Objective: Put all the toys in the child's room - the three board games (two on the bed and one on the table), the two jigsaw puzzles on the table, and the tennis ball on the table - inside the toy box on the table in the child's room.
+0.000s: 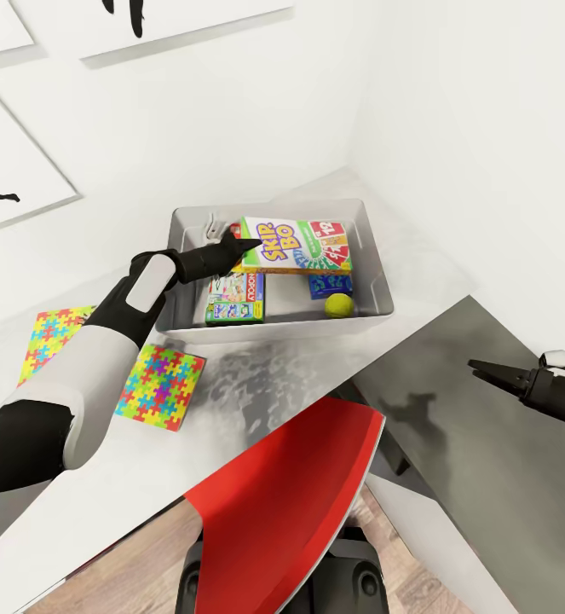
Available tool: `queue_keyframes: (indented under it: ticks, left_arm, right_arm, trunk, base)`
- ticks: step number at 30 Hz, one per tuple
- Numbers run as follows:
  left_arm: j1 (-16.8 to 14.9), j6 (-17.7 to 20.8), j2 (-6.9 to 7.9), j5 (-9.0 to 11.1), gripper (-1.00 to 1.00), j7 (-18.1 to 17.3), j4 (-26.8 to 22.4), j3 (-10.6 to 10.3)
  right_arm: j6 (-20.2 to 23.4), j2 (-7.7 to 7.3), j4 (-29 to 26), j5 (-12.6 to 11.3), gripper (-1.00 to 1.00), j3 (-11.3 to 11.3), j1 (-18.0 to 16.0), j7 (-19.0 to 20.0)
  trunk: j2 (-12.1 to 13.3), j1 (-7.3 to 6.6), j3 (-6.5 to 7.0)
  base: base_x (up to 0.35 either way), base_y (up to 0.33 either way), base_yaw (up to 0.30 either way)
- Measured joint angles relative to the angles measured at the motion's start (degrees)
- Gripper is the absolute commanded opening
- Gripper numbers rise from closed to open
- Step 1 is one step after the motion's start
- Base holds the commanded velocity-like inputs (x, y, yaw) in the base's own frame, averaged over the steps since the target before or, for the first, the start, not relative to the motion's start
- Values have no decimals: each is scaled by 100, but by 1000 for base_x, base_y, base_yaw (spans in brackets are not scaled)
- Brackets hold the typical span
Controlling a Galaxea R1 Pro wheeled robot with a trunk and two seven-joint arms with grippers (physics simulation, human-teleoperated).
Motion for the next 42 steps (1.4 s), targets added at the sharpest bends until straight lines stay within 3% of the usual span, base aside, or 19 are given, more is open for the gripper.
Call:
queue_keyframes:
  ticks: [20, 42]
  left_arm:
    - [-41, -15, -10, -13, -100, 3, 33, 12]
    - [-46, -19, -13, 313, -100, -6, 34, 27]
  right_arm:
    - [0, -2, 0, 1, 100, 0, 0, 9]
    - [0, -2, 0, 1, 100, 0, -1, 9]
  trunk:
    - [0, 0, -12]
    - [-1, 0, -167]
  base:
    - [0, 0, 0]
    - [0, 0, 0]
